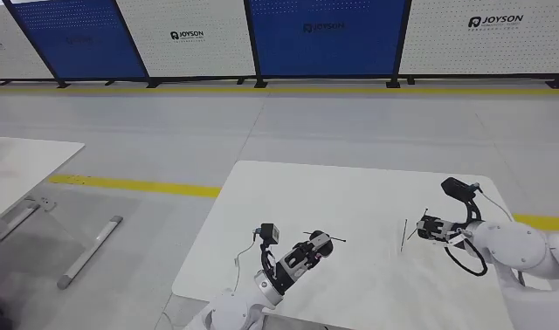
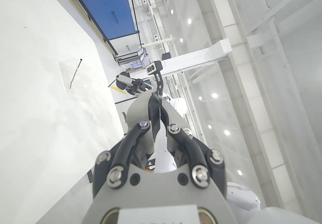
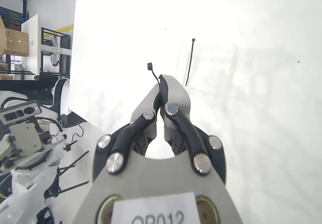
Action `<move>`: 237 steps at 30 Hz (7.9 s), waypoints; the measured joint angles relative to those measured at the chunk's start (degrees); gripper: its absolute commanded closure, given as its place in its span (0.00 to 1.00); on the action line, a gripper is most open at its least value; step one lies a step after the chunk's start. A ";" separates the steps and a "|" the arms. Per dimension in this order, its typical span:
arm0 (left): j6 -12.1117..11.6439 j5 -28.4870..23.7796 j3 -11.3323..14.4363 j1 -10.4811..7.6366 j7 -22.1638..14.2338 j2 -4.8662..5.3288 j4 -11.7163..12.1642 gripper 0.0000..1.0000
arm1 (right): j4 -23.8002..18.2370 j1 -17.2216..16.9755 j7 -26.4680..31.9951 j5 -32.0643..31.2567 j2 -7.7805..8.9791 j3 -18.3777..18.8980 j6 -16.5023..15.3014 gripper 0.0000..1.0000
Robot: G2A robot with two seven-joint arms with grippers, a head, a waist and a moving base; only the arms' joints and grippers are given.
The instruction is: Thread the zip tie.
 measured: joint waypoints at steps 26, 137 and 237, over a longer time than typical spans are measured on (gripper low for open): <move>0.00 0.00 0.00 0.00 0.00 0.00 0.00 1.00 | -10.95 -10.88 -13.92 6.49 0.14 4.11 0.18 1.00; 4.26 16.43 4.79 -3.52 4.04 -0.42 2.59 1.00 | -32.83 -42.14 -49.52 13.65 -0.71 5.07 -6.92 1.00; 3.34 28.72 5.26 -6.44 6.07 -0.10 5.92 1.00 | -22.37 -39.37 -55.75 15.28 -2.13 -2.12 -18.20 1.00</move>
